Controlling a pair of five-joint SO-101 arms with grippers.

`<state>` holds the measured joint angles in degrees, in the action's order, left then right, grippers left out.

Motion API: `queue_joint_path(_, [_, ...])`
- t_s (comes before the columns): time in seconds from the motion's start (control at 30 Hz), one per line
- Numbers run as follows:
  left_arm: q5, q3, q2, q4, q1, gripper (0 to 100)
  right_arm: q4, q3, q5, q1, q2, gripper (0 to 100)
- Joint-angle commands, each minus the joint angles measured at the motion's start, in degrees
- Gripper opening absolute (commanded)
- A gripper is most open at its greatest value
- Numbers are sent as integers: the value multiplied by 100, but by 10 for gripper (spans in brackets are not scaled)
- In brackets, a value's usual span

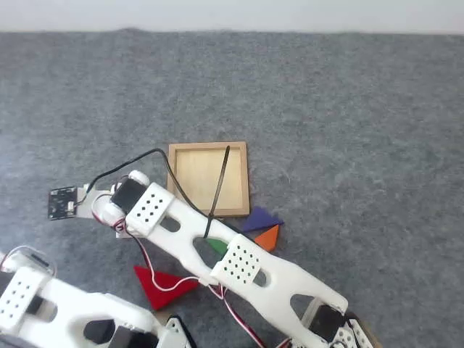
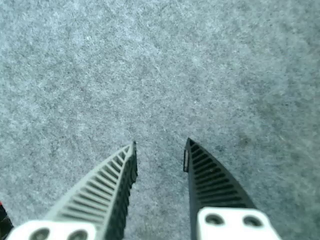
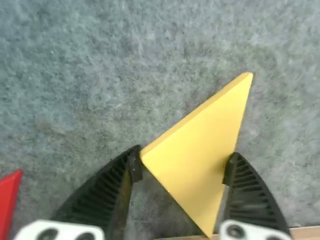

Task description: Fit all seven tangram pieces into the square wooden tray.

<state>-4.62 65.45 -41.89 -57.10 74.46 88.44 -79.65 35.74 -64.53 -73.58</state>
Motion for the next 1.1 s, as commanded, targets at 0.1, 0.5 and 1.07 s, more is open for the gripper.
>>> queue_joint_path(0.1, [-53,-31,-167,141,-26,160,233,-123,211,119,479,167])
queue_joint_path(0.5, [-53,-31,-167,141,-26,160,356,-123,202,110,708,165])
queue_joint_path(1.07, [-53,-31,-167,141,-26,160,233,-79,202,31,655,24])
